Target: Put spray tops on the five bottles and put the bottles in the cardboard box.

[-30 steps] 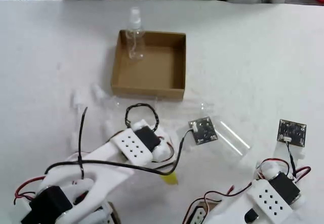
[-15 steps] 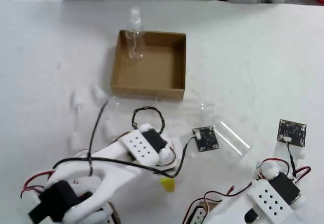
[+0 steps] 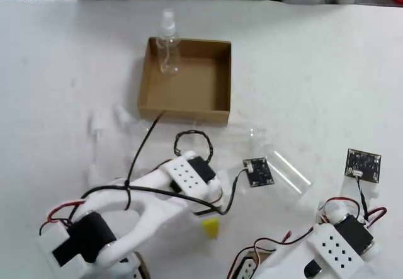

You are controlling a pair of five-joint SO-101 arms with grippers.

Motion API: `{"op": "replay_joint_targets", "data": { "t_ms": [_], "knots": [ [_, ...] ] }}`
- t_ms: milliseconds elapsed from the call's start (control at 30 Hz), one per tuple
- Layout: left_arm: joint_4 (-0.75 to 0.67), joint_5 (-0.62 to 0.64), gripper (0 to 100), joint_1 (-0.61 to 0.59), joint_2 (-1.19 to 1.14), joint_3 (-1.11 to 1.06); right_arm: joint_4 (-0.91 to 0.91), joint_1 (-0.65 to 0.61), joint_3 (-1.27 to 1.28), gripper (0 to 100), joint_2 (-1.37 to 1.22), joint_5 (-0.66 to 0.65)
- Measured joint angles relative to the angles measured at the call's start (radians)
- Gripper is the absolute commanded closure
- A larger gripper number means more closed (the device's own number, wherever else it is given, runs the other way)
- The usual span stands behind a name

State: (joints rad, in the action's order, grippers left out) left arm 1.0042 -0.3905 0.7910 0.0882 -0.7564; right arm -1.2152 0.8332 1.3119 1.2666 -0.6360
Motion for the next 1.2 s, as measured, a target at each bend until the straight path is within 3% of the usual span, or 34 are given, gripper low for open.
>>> {"op": "replay_joint_targets", "data": {
  "t_ms": [667,967,1200],
  "knots": [
    [0.000,0.018,62,0.000,0.000,0.018,0.000,0.000,0.000,98.1,0.000,0.000],
    [0.063,0.018,62,0.002,-0.175,0.155,0.000,0.000,0.000,98.1,0.000,0.000],
    [0.071,0.023,63,0.002,-0.176,0.163,0.000,0.000,0.000,98.1,0.000,0.000]
  ]
}}
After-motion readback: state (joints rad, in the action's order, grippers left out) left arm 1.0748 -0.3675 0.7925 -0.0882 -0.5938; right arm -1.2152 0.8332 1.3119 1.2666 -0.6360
